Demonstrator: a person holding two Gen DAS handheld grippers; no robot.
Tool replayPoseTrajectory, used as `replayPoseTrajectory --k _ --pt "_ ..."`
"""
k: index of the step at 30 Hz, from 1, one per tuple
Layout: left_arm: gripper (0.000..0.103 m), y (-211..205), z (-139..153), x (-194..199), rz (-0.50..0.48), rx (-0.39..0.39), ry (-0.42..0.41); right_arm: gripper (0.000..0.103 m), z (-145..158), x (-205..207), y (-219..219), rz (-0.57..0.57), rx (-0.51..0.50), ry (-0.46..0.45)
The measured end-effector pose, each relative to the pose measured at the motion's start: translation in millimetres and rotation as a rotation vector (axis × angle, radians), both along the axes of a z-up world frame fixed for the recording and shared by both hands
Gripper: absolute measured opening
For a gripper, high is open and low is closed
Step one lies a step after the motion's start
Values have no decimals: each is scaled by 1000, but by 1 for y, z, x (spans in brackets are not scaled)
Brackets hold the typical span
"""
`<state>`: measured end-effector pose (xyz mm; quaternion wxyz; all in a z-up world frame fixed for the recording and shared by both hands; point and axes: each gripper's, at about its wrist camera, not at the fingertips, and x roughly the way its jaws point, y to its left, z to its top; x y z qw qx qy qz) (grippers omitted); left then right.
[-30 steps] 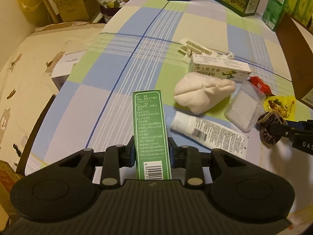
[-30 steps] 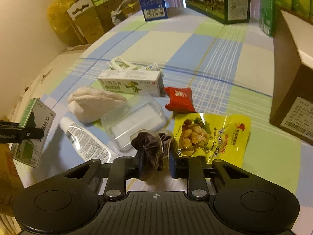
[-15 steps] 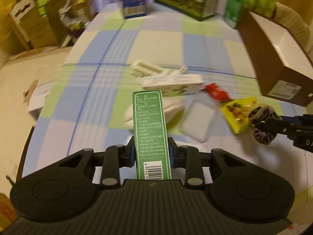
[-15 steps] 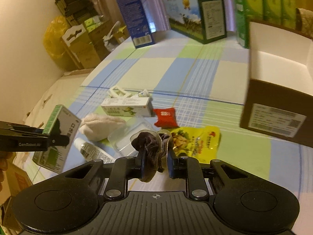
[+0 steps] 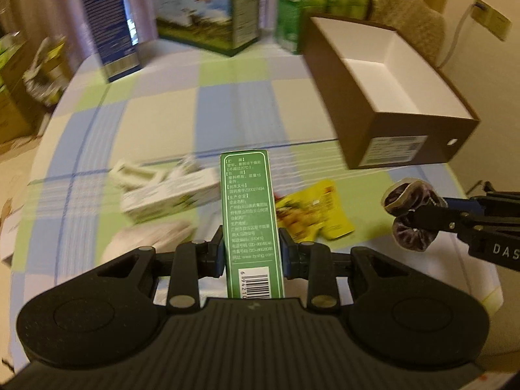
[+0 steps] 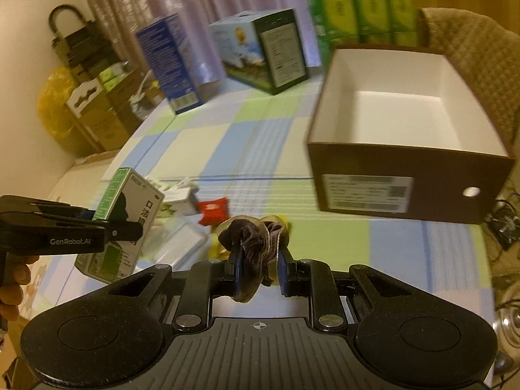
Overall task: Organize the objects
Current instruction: 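Carry the green box with the left tool while the right tool carries the snack to the brown box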
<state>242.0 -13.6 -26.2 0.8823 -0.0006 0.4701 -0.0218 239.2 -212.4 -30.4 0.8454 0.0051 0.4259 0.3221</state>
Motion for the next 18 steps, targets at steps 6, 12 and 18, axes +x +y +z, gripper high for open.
replayPoseTrajectory --k 6,12,18 --pt "27 -38 8 19 -80 -8 -25 18 11 7 -29 -53 1 -17" --pt "27 -72 19 38 -133 -14 -59 18 24 18 -52 -81 2 -43" --pt "27 -102 31 61 -162 -17 -92 18 37 42 -71 -112 12 -80"
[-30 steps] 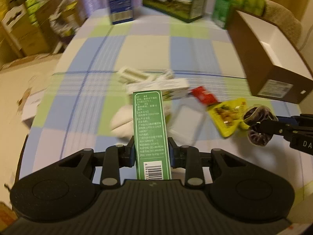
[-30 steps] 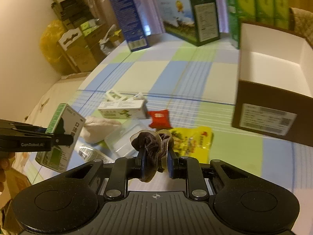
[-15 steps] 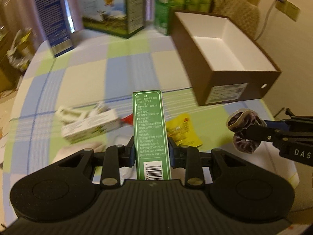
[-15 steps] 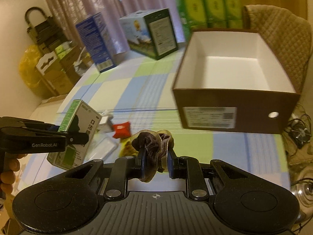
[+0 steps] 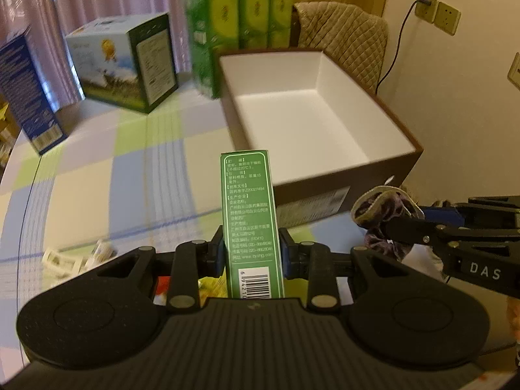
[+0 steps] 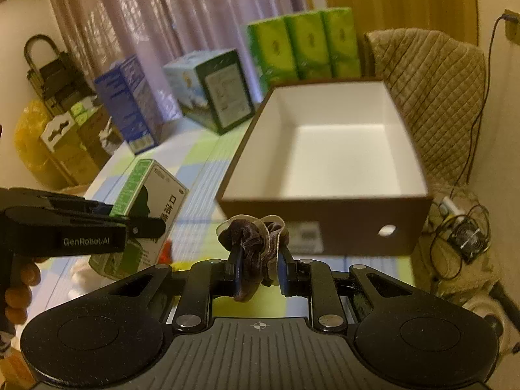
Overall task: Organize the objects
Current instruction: 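Carry the green box with the left tool while the right tool carries the snack to the brown box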
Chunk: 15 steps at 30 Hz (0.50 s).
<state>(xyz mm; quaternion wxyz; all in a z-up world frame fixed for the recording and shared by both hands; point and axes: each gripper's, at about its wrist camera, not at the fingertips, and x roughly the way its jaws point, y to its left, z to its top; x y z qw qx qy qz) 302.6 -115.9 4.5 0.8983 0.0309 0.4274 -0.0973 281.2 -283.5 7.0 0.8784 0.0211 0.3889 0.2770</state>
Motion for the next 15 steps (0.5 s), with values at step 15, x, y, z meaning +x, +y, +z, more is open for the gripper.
replayPoseTrajectory --k 15 --pt "27 -55 20 76 1 -22 -56 18 16 74 -25 -36 0 -78"
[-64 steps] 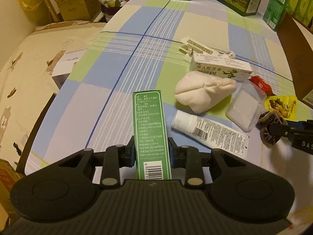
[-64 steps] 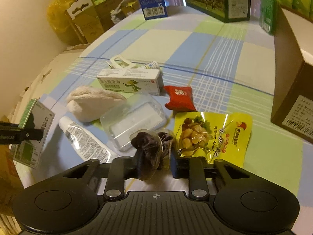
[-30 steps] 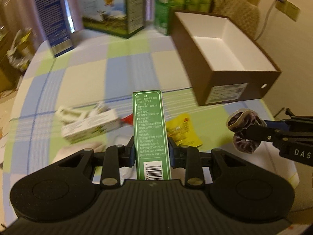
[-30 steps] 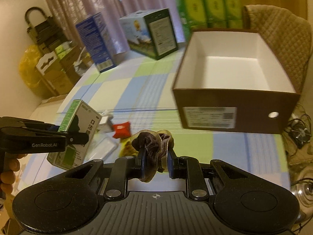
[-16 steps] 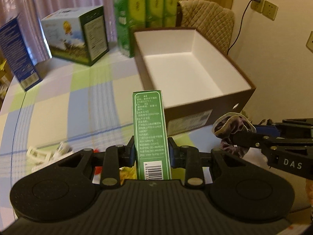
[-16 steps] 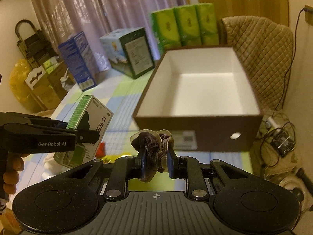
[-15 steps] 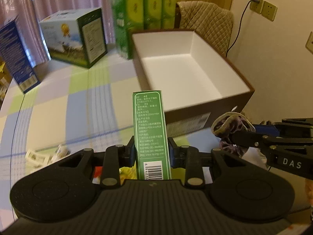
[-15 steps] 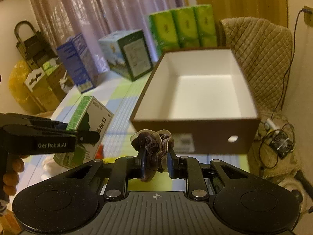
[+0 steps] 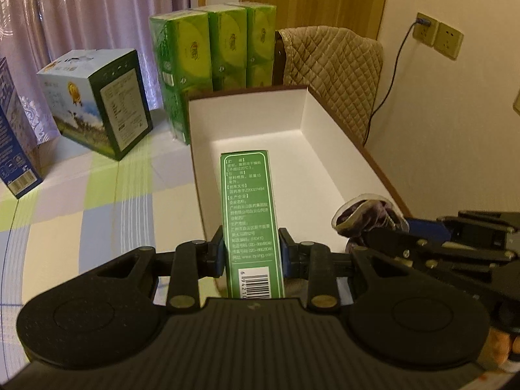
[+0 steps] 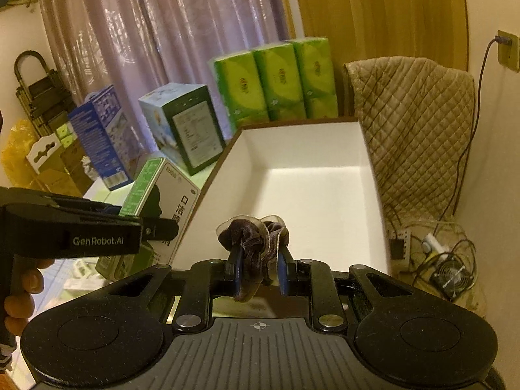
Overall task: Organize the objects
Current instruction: 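Carry the green box with the left tool while the right tool carries the snack to the brown box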
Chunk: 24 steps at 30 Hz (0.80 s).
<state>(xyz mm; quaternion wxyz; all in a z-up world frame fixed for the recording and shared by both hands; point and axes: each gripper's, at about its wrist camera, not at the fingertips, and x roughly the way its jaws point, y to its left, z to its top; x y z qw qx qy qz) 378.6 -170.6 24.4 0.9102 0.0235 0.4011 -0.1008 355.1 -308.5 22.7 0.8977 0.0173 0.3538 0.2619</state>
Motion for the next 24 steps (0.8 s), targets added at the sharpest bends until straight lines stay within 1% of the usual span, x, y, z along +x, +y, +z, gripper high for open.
replayPoseTrajectory --k 5,10,19,24 --pt "27 -13 -4 30 12 17 7 18 -8 30 -2 -18 -15 4" --pt "27 -30 -17 54 25 31 35 18 -25 58 -4 -33 -45 36" --pt "27 -51 -56 85 29 33 145 18 -64 88 -1 -29 -118 133" --pt "27 -56 -71 97 32 44 189 18 -74 96 0 -24 -142 166"
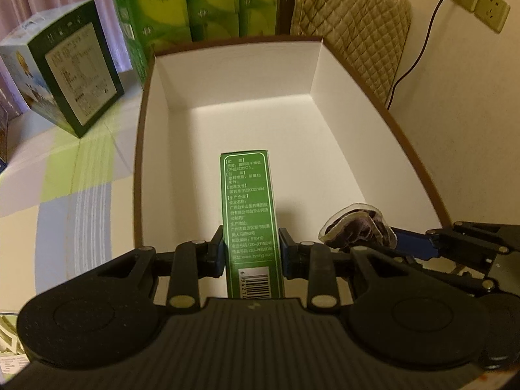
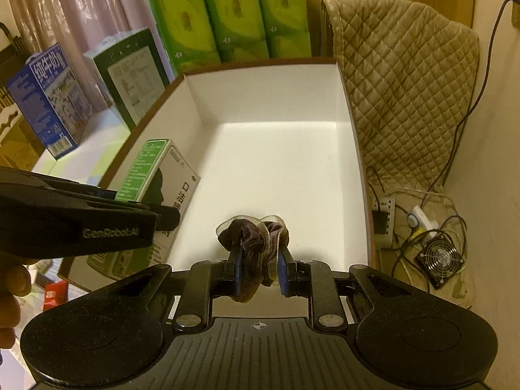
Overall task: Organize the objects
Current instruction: 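Carry the green box with the left tool while the right tool carries the snack to the brown box, then lower the green box into the brown box and open the left tool while the right tool releases the snack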
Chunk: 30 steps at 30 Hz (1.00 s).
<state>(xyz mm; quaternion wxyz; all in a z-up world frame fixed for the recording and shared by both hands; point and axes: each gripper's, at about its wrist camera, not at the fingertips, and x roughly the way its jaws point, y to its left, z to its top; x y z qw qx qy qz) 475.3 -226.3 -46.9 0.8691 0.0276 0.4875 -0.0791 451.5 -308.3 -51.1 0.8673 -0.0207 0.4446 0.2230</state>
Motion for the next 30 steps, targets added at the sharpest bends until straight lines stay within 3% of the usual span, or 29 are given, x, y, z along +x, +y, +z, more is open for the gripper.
replayPoseTrajectory --k 12,22,24,30 --pt "26 -1 -16 18 -3 -13 45 18 -8 14 2 -14 -22 23" --pt "39 7 -9 17 -6 -39 27 19 -2 17 0 -33 7 7" --pt "44 9 -6 15 -3 -45 18 23 1 16 0 -42 33 -1" --pt "56 20 7 9 19 -73 -17 50 11 13 -6 -82 68 -45"
